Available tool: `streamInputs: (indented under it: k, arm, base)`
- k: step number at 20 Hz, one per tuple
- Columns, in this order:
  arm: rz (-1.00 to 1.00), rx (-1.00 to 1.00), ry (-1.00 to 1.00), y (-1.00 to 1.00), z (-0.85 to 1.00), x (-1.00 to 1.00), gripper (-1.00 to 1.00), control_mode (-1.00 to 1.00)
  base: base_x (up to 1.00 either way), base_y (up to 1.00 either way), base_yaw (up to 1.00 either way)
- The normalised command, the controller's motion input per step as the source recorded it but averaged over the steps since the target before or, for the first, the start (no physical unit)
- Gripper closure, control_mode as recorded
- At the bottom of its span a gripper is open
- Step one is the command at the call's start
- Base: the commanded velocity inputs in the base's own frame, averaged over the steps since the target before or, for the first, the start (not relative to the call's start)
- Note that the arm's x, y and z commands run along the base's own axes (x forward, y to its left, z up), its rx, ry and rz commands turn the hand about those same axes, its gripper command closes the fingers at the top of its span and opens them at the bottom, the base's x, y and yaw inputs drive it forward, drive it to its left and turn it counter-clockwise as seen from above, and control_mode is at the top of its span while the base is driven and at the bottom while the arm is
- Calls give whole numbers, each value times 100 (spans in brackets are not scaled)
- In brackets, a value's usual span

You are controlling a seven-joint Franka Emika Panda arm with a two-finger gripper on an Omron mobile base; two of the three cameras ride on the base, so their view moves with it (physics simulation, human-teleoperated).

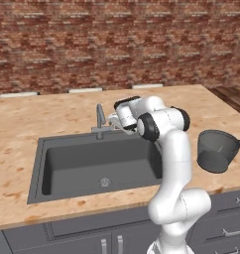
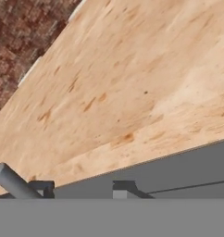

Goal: Turn on the sink faucet and place the jug under the water for a few seconds to fill it up.

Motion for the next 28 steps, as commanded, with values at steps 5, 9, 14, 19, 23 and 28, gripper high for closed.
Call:
streamInputs:
  k: [5, 9, 14, 19, 23, 28]
  arm:
    - [0, 16, 6, -41, -57, 0, 100, -100]
    - [-2, 17, 5, -38, -56, 0, 100, -100]
    - [-3, 9, 12, -26, -58, 0, -100, -100]
    - [-2, 0, 3, -9, -6, -4, -100, -100]
    - [-7, 0, -11, -48, 61, -41, -100, -100]
    - [-1, -1, -22, -50, 100, -55, -100, -100]
  base:
    - [0, 0, 0]
    - [0, 0, 0]
    - [0, 0, 0]
    - [0, 0, 0]
    - [0, 0, 0]
    - [0, 0, 0]
